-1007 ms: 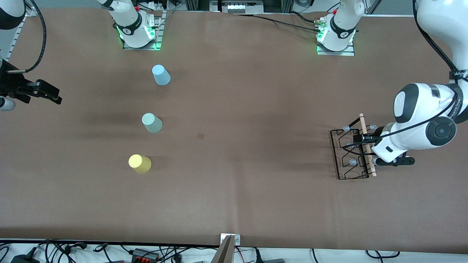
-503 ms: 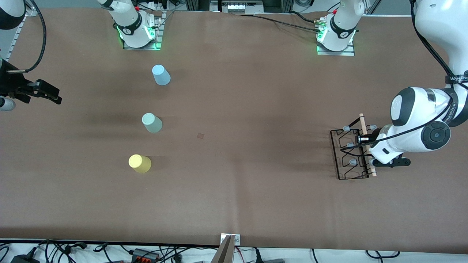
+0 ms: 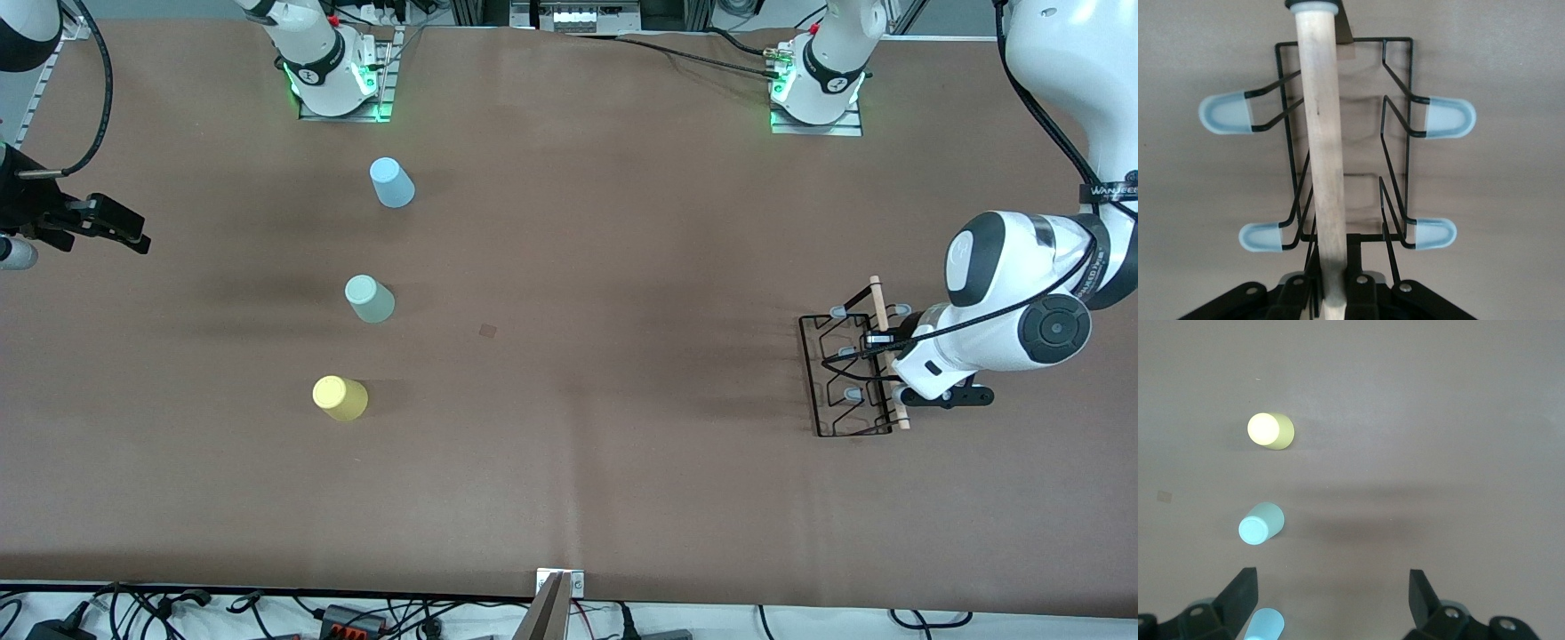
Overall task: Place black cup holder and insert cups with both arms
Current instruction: 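Lift and carry the holder toward the table middle with the left gripper, then lower the holder onto the table while the right gripper reaches the cups, then open the left gripper while the right gripper descends to the teal cup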
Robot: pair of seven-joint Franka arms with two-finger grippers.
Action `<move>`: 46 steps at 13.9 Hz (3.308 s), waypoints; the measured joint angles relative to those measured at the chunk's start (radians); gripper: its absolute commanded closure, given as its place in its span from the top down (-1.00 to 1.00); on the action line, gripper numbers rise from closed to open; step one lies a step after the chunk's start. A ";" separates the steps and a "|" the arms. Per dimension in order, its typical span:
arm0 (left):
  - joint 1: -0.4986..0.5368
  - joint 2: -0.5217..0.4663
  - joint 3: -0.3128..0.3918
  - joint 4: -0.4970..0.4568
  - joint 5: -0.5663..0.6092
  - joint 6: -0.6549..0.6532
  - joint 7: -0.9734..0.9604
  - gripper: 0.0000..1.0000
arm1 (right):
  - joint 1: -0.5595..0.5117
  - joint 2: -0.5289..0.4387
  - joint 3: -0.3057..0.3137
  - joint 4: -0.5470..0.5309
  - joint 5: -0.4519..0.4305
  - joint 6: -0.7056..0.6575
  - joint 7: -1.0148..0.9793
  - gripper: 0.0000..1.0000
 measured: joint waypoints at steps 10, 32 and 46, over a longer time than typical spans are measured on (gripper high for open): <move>-0.366 -0.003 -0.010 0.237 -0.063 -0.186 -0.024 -0.98 | 0.000 0.000 0.000 0.000 0.000 -0.005 0.000 1.00; -0.789 0.286 -0.010 0.461 -0.234 0.250 -0.600 -0.98 | 0.131 0.258 0.007 -0.024 0.079 -0.039 0.035 1.00; -0.792 0.321 0.016 0.487 -0.271 0.218 -0.635 0.24 | 0.215 0.371 0.009 -0.131 0.092 0.098 0.165 1.00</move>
